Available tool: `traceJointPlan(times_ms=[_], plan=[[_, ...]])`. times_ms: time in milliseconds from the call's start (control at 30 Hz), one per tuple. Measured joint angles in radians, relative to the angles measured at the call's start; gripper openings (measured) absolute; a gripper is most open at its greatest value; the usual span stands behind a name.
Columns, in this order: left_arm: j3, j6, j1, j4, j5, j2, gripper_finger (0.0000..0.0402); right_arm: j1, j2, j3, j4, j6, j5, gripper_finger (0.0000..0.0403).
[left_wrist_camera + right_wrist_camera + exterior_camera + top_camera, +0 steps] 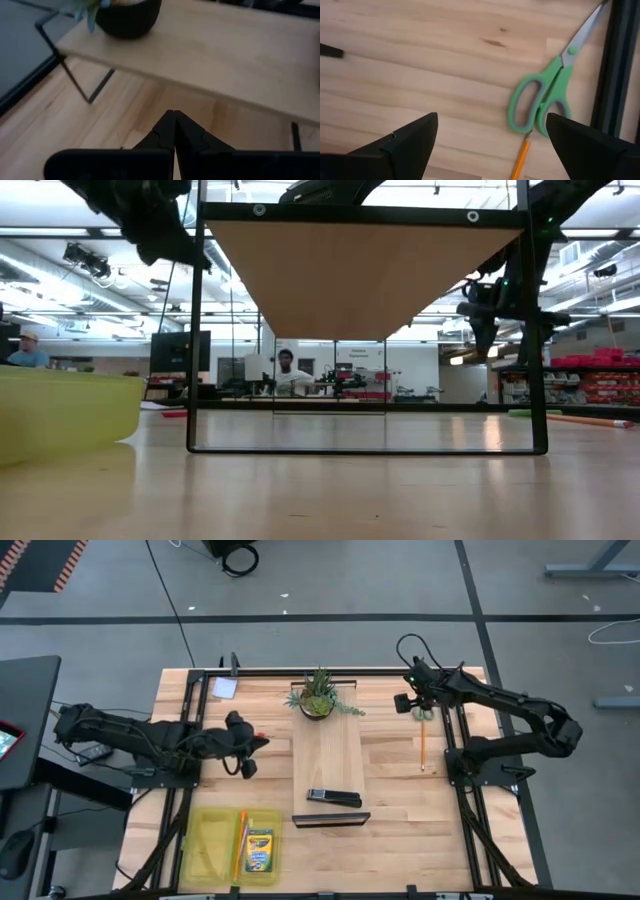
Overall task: Pack school essentials
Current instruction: Put the green scissors into the yellow supply box
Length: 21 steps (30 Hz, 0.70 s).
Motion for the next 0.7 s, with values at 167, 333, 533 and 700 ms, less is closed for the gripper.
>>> traceJointPlan(times_ms=[167, 333, 533, 700], plan=[[0.0, 0.08, 0.061, 0.029, 0.07, 0.0, 0.0014, -0.04, 0.022, 0.0, -0.002, -0.001, -0.032, 0.0378], [0.0, 0.129, 0.129, 0.028, 0.149, 0.0, 0.0011, -0.085, 0.04, 0.0, -0.013, -0.023, -0.06, 0.0378], [-0.02, 0.167, 0.178, 0.045, 0.201, 0.0, 0.0004, -0.133, 0.092, 0.0, -0.014, -0.064, -0.06, 0.0378], [-0.084, 0.12, 0.189, 0.084, 0.239, 0.001, 0.0016, -0.139, 0.113, 0.0, -0.015, -0.086, -0.064, 0.0378]])
